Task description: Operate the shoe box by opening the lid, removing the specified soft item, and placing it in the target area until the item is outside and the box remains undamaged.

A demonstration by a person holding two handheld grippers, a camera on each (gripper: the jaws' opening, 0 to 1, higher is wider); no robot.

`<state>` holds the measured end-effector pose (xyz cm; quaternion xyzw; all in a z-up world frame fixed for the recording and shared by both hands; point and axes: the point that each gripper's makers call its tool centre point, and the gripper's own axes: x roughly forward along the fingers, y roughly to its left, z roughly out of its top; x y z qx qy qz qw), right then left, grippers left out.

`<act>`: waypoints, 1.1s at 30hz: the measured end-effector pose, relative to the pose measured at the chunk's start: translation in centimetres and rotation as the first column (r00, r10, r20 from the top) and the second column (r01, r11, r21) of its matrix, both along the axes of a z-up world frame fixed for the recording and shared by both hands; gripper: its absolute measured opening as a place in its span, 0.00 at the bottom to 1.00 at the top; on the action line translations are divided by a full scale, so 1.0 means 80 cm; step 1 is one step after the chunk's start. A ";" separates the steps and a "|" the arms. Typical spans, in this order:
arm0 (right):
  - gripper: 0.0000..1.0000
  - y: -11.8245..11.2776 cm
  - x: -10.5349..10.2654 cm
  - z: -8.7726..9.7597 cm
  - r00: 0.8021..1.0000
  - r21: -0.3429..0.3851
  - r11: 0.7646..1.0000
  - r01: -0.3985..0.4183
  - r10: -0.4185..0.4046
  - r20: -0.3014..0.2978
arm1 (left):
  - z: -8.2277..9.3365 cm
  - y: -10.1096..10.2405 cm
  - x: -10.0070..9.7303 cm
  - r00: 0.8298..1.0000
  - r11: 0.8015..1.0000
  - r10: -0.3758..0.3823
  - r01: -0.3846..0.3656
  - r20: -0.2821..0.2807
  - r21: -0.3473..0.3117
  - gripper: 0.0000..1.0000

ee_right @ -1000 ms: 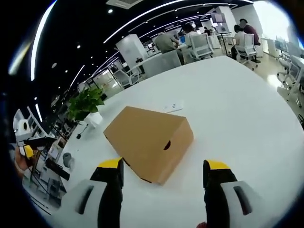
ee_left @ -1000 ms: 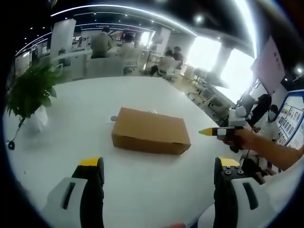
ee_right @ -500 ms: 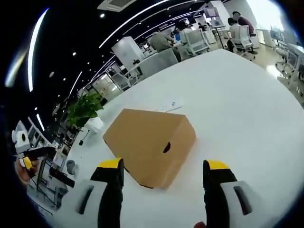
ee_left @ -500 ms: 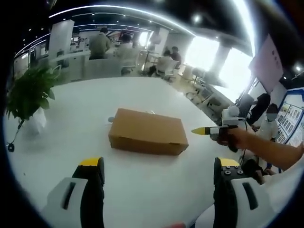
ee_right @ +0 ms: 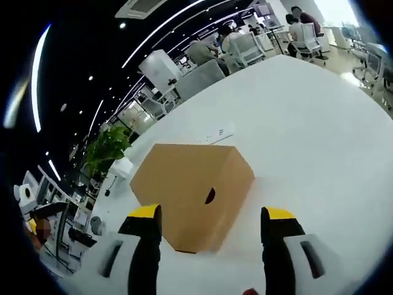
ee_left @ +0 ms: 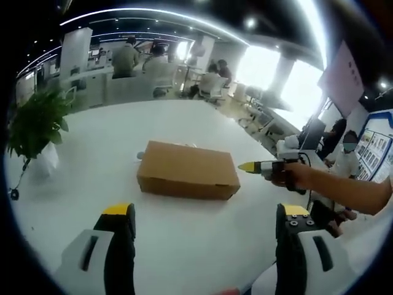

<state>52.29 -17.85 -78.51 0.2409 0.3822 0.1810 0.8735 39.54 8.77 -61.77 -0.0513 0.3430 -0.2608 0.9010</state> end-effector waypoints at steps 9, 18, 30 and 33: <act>0.65 0.013 0.015 -0.009 0.999 0.064 0.998 0.029 -0.027 -0.032 | 0.009 -0.012 0.004 1.000 1.000 -0.019 0.019 0.010 0.001 0.97; 0.64 0.020 0.024 -0.015 0.997 0.139 0.989 0.049 -0.040 -0.066 | 0.008 -0.011 0.004 1.000 1.000 -0.017 0.017 0.005 0.019 0.97; 0.61 0.029 0.019 -0.035 0.994 0.151 0.988 0.017 0.000 -0.109 | 0.003 -0.001 0.001 0.999 0.999 0.037 -0.036 -0.009 0.032 0.97; 0.59 0.030 0.015 -0.037 0.992 0.156 0.987 0.026 -0.007 -0.123 | -0.001 0.000 0.002 0.998 0.998 0.054 -0.054 -0.019 0.032 0.97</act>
